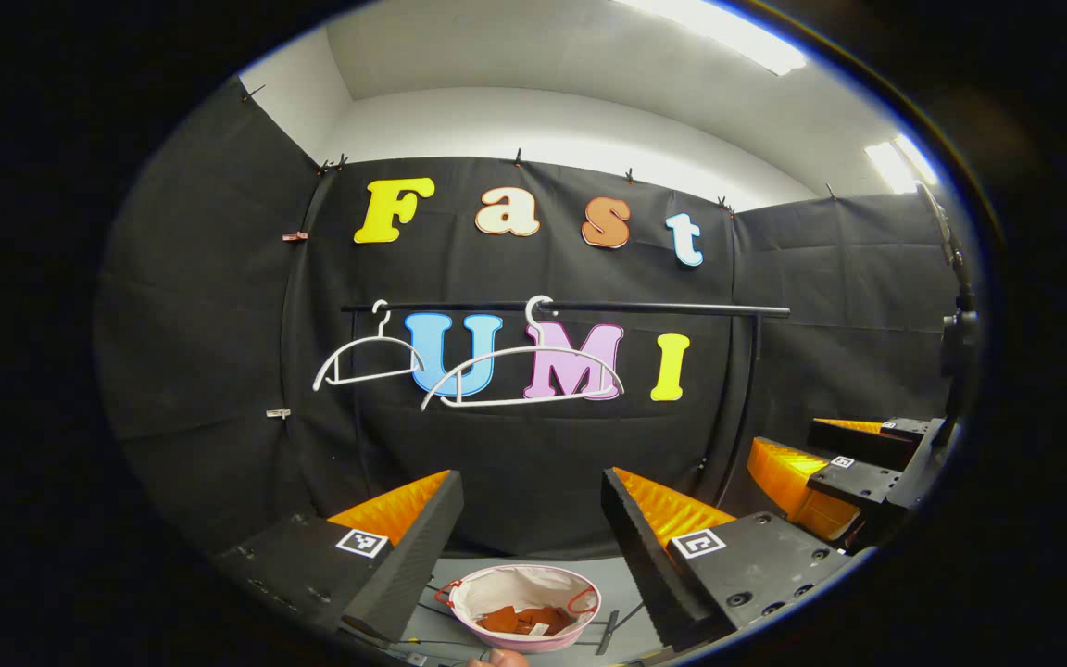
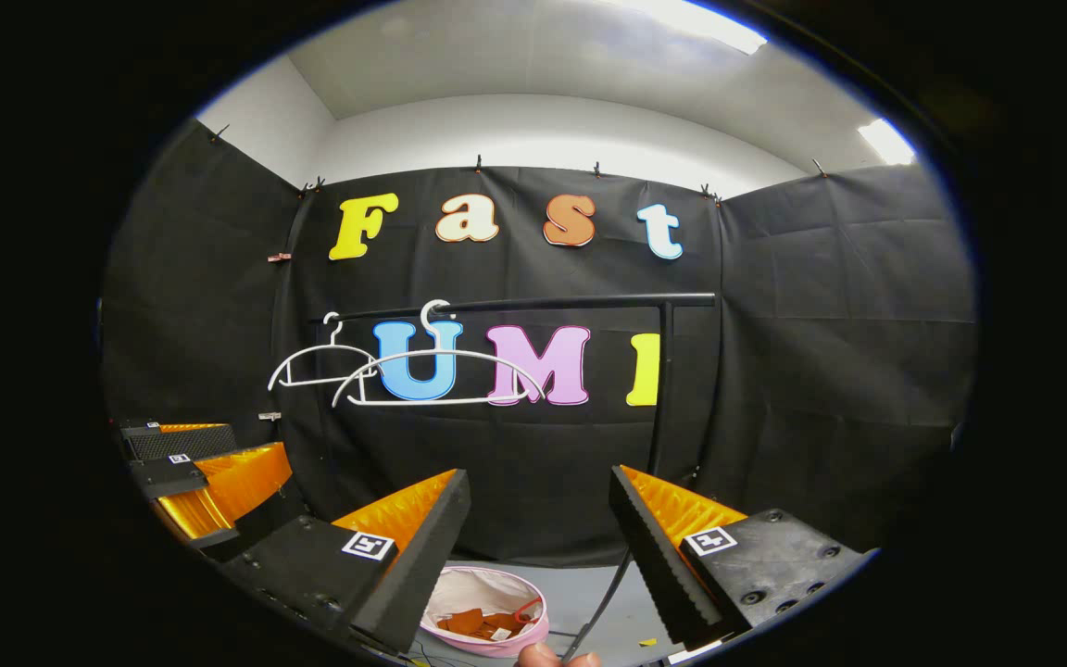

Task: Grasp the clothes on the hanger with both hands and then place them into the laundry hamper below.

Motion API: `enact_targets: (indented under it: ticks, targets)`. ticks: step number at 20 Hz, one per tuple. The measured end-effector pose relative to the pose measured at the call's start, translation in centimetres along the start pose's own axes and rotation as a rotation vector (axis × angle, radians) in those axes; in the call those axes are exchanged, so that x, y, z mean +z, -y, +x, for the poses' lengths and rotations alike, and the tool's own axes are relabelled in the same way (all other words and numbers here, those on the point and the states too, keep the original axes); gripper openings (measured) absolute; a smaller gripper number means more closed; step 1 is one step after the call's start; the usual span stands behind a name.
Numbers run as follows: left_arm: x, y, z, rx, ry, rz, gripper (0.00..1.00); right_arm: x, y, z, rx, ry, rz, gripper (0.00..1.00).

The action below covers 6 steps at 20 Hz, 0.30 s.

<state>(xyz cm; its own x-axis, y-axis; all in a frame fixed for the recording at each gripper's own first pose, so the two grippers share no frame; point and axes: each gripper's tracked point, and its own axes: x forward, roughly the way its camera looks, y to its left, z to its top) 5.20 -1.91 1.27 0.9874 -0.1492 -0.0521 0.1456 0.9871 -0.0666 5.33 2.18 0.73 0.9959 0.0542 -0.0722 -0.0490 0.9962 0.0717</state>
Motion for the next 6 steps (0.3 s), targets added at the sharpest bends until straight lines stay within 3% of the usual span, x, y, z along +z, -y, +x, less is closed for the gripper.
enact_targets:
  ticks: [6]
  targets:
    - [-0.13, 0.47, -0.11, -0.005, -0.005, 0.006, 0.95, -0.14, 0.32, 0.01, -0.001, -0.006, 0.008, 0.98]
